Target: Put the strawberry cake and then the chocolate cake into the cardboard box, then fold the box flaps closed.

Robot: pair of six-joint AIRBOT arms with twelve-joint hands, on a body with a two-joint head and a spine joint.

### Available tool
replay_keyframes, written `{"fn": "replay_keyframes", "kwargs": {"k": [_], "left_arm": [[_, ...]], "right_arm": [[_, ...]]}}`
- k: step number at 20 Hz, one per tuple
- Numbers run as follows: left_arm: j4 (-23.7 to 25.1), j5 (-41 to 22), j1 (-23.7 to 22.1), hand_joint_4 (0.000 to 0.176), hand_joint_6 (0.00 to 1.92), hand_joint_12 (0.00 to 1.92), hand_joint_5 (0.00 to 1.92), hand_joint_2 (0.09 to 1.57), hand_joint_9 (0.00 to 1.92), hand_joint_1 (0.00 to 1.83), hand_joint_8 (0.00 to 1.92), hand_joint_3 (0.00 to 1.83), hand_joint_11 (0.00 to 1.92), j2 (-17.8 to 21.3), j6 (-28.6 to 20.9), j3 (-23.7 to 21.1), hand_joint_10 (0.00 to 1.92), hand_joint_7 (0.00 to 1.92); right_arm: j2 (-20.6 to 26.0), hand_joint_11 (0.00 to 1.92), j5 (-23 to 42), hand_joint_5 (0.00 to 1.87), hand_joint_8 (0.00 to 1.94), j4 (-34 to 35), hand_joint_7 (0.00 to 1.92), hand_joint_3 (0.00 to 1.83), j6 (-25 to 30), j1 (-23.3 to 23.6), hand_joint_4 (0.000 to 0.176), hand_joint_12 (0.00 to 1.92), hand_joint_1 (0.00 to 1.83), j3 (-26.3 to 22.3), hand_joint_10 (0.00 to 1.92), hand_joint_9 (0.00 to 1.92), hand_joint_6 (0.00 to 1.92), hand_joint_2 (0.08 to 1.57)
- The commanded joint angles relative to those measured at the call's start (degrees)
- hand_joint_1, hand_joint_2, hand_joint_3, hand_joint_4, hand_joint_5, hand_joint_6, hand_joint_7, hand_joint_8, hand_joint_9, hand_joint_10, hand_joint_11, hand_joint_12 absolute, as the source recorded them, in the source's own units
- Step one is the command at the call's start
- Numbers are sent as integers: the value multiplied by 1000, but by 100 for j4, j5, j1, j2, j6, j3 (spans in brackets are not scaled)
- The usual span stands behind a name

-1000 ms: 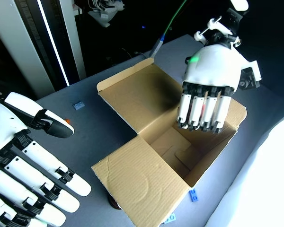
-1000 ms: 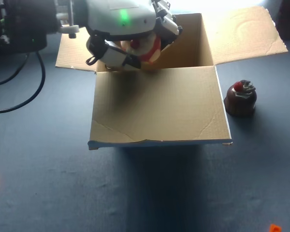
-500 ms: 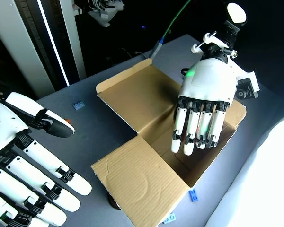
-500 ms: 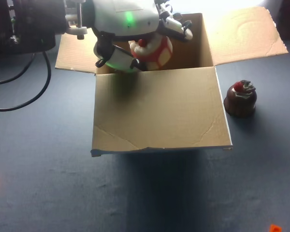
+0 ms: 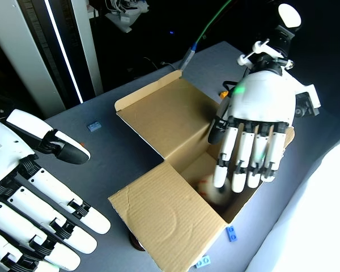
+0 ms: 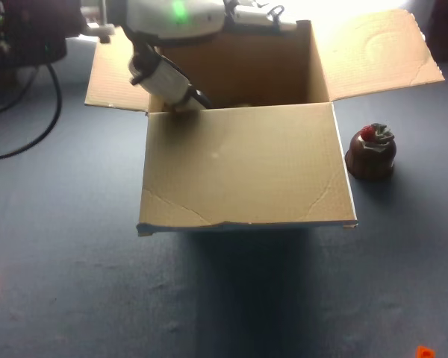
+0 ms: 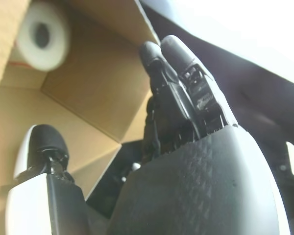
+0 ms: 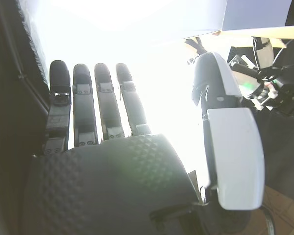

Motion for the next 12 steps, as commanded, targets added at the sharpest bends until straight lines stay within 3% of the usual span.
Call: {"fn": "replay_keyframes", "kwargs": {"k": [1,5,9,11,12], "left_arm": [[-358,-157,-147,20,21,1181,221,961,730,549,17,0,307,27,28,80,18,455],[-289,-153,-434,15,21,1170,289,983,720,557,13,5,291,14,-61,364,7,526],[112,-21,-664,9,26,1160,337,998,721,532,16,7,294,118,-785,509,6,561],[145,91,-715,15,23,1162,354,1005,728,506,14,7,296,260,-1163,471,8,578],[168,148,-747,9,22,1166,360,1004,728,517,14,6,295,323,-1333,445,7,582]], "right_arm": [[79,0,816,198,2,-171,184,0,71,70,0,836,319,21,7,199,3,1158],[48,0,409,184,0,285,163,2,399,22,0,786,293,196,2,188,0,1169],[-58,0,-95,187,2,572,173,0,770,-68,0,833,311,548,6,200,1,1157],[-121,0,-454,190,1,415,183,0,1234,-184,0,904,401,706,13,219,1,1128],[-174,0,-595,177,0,151,175,0,1556,-267,0,904,412,791,7,208,0,1116]]}}
